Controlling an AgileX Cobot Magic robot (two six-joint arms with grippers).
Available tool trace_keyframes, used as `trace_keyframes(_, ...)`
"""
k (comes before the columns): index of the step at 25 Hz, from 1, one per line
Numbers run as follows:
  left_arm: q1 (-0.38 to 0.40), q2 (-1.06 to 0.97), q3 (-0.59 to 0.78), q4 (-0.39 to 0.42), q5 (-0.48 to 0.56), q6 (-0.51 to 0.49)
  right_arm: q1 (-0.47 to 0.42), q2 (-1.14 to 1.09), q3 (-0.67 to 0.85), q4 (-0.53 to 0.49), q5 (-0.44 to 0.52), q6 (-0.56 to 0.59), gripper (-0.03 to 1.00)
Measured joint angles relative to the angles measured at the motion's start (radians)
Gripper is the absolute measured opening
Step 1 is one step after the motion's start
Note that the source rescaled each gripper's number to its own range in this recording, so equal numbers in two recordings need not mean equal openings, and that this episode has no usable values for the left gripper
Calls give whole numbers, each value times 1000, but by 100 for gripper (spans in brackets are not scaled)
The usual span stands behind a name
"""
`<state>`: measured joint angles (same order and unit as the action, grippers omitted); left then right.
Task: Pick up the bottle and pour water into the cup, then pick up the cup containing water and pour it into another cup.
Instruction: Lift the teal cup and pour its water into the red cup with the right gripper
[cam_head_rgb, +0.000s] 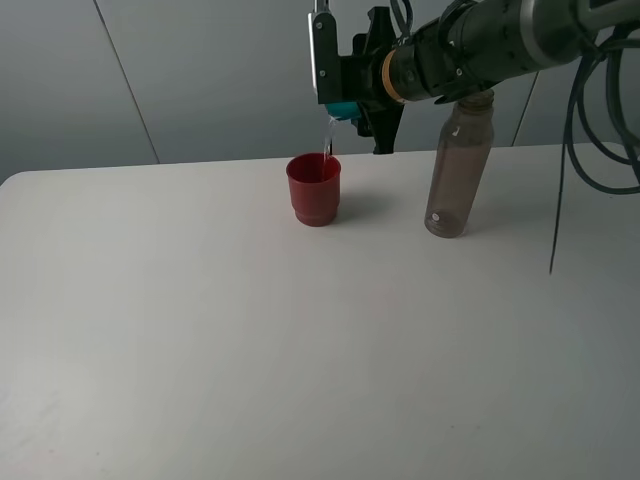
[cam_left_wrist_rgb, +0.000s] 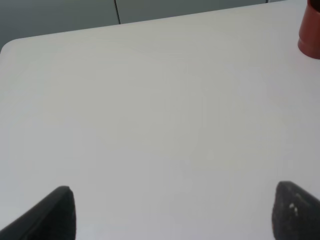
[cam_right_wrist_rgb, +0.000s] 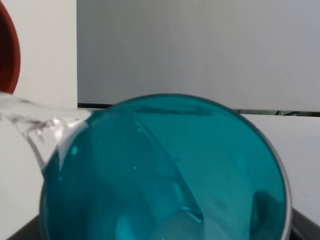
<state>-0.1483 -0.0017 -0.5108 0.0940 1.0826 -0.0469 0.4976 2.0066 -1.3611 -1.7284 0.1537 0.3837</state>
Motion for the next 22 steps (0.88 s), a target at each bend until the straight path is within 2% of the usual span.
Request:
trace_keyframes(8, 0, 0, 0, 0, 0, 4, 19, 48, -57, -6, 58, 22, 19)
trace_keyframes(16, 0, 0, 0, 0, 0, 2, 26, 50, -57, -6, 69, 22, 19)
trace_keyframes(22, 0, 0, 0, 0, 0, 2, 40, 50, -57, -6, 77, -44, 19)
